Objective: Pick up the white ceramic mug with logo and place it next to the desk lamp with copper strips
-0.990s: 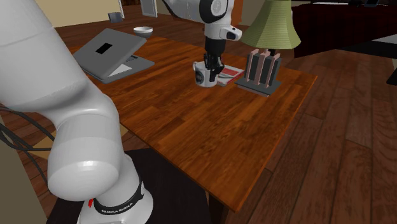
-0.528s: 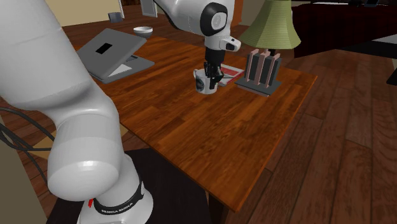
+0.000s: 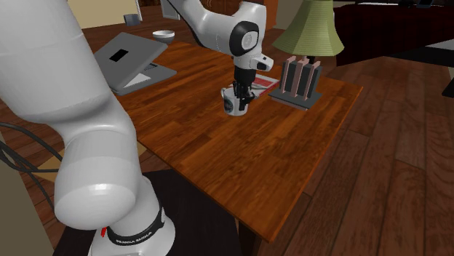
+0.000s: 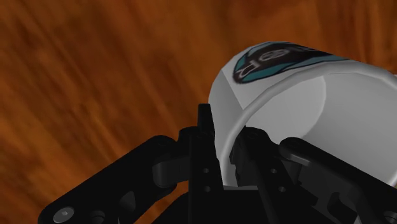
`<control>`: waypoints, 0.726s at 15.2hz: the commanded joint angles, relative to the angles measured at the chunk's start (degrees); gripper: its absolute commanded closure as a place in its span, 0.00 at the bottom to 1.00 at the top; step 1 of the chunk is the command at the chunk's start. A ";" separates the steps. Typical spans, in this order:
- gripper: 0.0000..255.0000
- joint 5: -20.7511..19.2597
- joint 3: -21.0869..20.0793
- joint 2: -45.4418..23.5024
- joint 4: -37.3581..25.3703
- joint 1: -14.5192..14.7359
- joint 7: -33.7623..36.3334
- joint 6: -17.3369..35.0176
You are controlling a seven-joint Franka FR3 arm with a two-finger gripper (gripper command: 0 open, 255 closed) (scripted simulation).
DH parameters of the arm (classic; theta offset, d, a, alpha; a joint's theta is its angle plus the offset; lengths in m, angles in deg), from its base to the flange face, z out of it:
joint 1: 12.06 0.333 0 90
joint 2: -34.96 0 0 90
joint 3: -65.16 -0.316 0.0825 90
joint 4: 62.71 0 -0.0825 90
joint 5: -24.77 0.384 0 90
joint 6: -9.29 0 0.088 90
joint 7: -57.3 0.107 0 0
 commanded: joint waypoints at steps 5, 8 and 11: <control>1.00 -0.17 -0.06 -0.32 0.20 0.02 0.14 0.54; 0.00 -0.17 -0.06 -0.32 0.20 0.02 0.14 0.53; 0.00 -0.17 -0.06 -0.32 0.20 0.02 0.14 0.54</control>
